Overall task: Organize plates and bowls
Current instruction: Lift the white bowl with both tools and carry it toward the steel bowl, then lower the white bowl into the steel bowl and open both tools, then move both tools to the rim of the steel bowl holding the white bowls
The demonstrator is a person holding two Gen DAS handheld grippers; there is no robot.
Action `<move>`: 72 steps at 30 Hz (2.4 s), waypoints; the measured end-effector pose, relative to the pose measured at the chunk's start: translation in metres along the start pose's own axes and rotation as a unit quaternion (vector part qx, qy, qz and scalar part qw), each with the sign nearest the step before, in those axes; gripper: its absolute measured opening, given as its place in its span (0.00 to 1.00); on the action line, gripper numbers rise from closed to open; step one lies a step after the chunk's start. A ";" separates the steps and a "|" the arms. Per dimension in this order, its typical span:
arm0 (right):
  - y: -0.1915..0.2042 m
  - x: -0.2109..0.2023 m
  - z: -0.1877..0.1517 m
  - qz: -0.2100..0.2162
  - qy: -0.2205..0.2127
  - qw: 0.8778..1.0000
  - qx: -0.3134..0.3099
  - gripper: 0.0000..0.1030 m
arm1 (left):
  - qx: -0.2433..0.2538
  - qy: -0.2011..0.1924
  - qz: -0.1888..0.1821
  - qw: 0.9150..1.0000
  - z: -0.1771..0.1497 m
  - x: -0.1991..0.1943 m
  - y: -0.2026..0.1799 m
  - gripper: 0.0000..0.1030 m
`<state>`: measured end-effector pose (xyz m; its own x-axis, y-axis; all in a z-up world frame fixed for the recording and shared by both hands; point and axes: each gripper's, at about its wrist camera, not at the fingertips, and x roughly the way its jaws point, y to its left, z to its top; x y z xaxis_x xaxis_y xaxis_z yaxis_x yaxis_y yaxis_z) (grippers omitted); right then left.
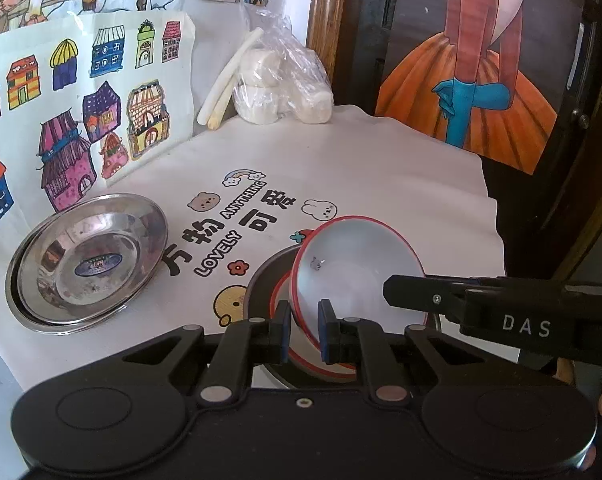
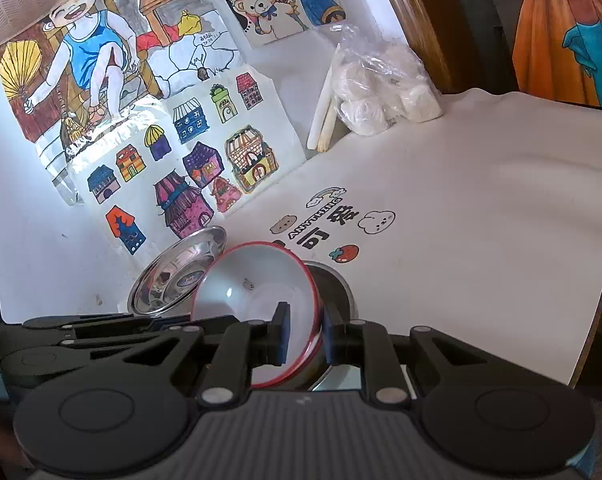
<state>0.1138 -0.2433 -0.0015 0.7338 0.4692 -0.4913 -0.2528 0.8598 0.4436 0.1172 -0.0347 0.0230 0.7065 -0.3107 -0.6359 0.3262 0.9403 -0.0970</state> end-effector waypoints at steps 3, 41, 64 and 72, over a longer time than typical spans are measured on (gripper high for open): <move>0.001 0.000 0.000 -0.001 0.001 1.000 -0.002 0.19 | 0.000 0.001 0.002 1.000 0.000 0.000 0.000 0.14; 0.003 -0.003 0.001 0.009 0.000 1.000 -0.006 0.26 | -0.025 -0.001 0.003 1.000 0.004 -0.005 0.003 0.55; -0.017 -0.019 0.000 -0.003 -0.023 1.000 0.013 0.94 | -0.112 -0.014 0.060 0.992 -0.010 -0.018 0.042 0.99; -0.027 -0.019 0.003 -0.050 -0.014 0.999 0.000 1.00 | -0.131 0.011 0.074 0.988 -0.019 -0.016 0.058 0.99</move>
<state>0.1081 -0.2761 -0.0021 0.7732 0.3752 -0.5113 -0.1777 0.9021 0.3933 0.1128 0.0271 0.0130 0.7200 -0.1660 -0.6738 0.0432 0.9798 -0.1951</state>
